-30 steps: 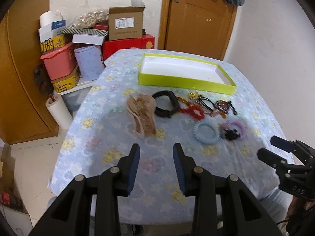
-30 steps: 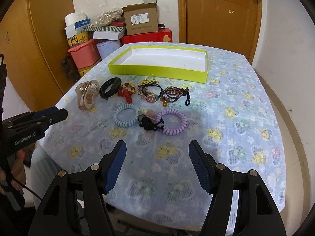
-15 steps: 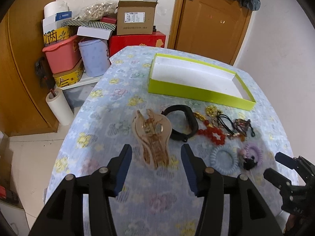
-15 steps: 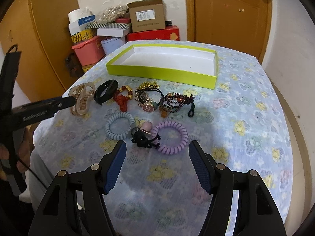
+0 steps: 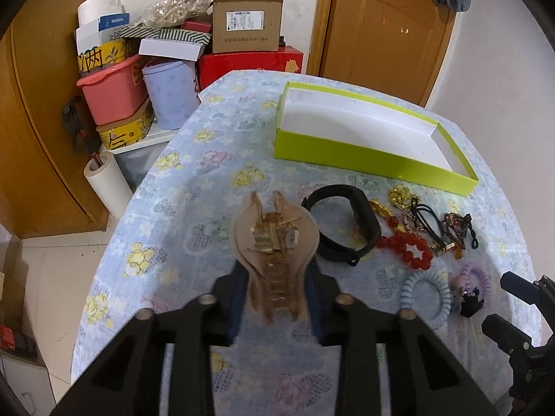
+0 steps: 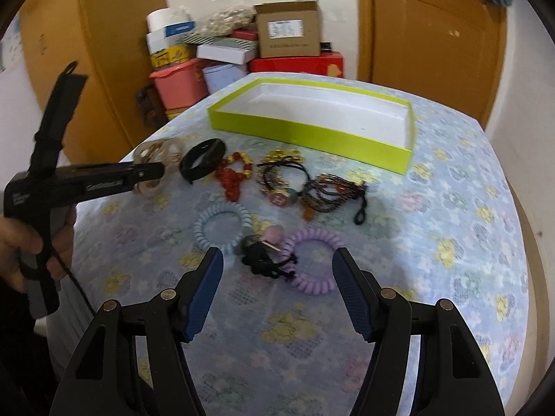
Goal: Organize jewelry
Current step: 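Grasp the tan hair claw clip with the left gripper while the right grasps black hair ties, then carry the claw clip and hair ties into the green tray and release both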
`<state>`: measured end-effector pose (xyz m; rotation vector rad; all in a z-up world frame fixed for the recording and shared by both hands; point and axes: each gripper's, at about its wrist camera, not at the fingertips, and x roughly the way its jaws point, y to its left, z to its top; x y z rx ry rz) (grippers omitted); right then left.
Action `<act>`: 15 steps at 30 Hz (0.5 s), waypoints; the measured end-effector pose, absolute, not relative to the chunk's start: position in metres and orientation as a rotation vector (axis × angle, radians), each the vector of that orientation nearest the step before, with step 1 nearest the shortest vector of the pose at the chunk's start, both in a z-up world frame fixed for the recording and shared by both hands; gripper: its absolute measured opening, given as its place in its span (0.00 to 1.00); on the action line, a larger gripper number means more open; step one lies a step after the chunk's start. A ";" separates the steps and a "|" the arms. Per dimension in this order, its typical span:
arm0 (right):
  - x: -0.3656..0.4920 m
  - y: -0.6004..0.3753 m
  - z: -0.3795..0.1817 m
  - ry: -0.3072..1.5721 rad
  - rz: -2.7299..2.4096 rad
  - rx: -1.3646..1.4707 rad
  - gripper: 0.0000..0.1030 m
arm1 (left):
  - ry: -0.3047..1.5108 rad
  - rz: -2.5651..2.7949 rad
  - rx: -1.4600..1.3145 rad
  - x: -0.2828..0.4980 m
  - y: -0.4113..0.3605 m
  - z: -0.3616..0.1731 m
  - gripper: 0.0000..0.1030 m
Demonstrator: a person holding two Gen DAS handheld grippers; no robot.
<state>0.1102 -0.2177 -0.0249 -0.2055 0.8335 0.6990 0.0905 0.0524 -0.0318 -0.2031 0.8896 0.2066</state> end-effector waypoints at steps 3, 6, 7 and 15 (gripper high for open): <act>0.108 -0.208 -0.028 0.823 0.732 -0.256 0.47 | 0.894 0.203 -0.204 0.091 0.054 -0.034 0.25; 0.108 -0.198 -0.033 0.815 0.763 -0.314 0.35 | 0.894 0.198 -0.204 0.091 0.056 -0.033 0.25; 0.106 -0.197 -0.035 0.812 0.767 -0.324 0.33 | 0.893 0.198 -0.204 0.091 0.056 -0.033 0.25; 0.107 -0.190 -0.045 0.820 0.771 -0.382 0.15 | 0.890 0.192 -0.204 0.092 0.059 -0.034 0.25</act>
